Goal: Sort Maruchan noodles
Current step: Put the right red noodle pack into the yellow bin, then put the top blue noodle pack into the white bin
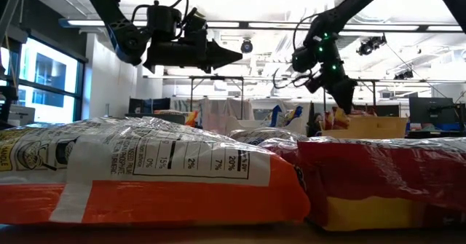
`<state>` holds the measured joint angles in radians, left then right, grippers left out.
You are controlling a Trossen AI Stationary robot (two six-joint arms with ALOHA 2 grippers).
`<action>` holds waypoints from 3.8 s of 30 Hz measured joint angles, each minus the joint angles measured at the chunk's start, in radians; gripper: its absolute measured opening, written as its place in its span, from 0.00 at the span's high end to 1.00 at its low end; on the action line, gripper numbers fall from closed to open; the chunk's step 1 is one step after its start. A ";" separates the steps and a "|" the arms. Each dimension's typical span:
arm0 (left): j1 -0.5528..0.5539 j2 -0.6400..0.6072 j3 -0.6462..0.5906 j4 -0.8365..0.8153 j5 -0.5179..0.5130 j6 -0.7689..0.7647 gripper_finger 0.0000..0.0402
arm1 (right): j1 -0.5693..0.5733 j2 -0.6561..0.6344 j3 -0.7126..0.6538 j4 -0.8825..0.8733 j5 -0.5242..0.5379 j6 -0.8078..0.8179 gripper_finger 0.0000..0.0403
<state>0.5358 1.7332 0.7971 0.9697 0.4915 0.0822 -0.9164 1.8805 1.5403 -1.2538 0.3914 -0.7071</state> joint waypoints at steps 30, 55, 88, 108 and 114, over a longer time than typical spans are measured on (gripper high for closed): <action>0.002 0.000 0.000 -0.015 0.000 0.032 0.99 | 0.101 -0.282 -0.093 0.120 -0.096 0.477 0.97; -0.221 -0.285 0.002 -0.785 -0.343 0.364 0.99 | 0.573 -0.886 -1.295 1.809 -0.229 0.761 1.00; -1.039 -0.096 0.001 -1.015 -1.175 -0.323 0.99 | 1.151 -0.756 -1.313 1.842 0.097 0.679 1.00; -0.868 0.232 0.259 -0.908 -1.005 -0.456 0.56 | 1.106 -0.641 -1.313 1.953 0.110 0.620 1.00; -0.916 0.245 0.351 -1.007 -1.065 -0.428 0.54 | 1.106 -0.642 -1.313 1.952 0.110 0.601 1.00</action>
<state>-0.3803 1.9782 1.1477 -0.0375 -0.5736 -0.3459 0.1898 1.2389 0.2268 0.6984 0.5011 -0.1060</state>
